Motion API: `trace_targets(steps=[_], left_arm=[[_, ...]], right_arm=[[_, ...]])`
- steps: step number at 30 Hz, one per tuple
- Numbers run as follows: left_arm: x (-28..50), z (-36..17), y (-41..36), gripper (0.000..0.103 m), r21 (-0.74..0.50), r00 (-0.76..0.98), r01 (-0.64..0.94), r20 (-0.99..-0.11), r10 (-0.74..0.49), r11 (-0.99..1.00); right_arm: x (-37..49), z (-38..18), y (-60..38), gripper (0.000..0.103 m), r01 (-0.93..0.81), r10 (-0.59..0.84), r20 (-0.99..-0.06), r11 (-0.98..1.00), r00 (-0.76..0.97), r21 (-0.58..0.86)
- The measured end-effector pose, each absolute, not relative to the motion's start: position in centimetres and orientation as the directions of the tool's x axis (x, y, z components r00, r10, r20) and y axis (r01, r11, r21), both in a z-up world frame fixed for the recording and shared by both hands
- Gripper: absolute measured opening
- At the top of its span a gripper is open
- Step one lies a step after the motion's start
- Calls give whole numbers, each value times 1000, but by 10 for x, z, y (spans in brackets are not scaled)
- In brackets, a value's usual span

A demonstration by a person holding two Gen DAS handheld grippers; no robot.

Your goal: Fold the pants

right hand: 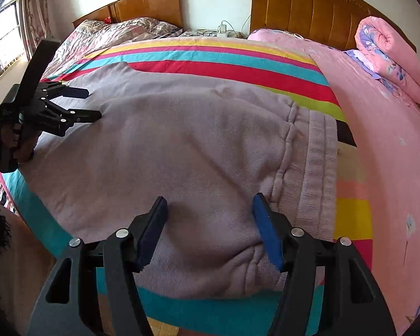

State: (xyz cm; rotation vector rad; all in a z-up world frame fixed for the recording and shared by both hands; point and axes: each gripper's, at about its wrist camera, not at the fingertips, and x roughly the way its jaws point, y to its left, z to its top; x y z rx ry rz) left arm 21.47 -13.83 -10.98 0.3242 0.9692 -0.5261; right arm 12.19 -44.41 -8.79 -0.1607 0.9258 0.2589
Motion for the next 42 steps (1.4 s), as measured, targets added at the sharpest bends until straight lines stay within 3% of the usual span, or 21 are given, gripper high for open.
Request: trace_targets(steps=[5, 8, 14, 17, 21, 24, 28, 34, 37, 42], left_arm=[[216, -111, -138, 102, 36, 476, 540, -837, -270, 841], [216, -111, -137, 102, 36, 480, 532, -836, -267, 846], [213, -111, -135, 102, 32, 488, 531, -829, -274, 847], [213, -112, -135, 102, 30, 487, 533, -828, -278, 846], [213, -112, -134, 102, 26, 487, 534, -826, -282, 845], [212, -112, -134, 102, 26, 488, 534, -825, -283, 845], [211, -111, -133, 102, 26, 490, 533, -824, -284, 846], [210, -111, -132, 102, 17, 490, 534, -821, -293, 845], [209, -111, -131, 102, 14, 489, 535, -820, -296, 845], [208, -110, -129, 102, 5, 488, 536, -818, -304, 844]], right_arm=[[145, -58, -434, 64, -289, 185, -758, 957, 625, -4], [176, -49, -417, 71, -314, 186, -733, 949, 654, -40], [226, -85, -418, 74, -276, 102, -824, 959, 557, -68], [223, -87, -440, 74, -232, 143, -814, 973, 563, 10], [221, -71, -435, 75, -156, 74, -800, 987, 595, -25], [227, -62, -409, 77, -233, 136, -779, 972, 612, -14], [256, -83, -397, 79, -240, 131, -820, 971, 557, -8], [260, -79, -400, 79, -111, 16, -804, 992, 595, -63], [256, -68, -390, 79, -148, 111, -777, 989, 619, 23], [272, -97, -371, 81, -175, 74, -837, 984, 542, -26]])
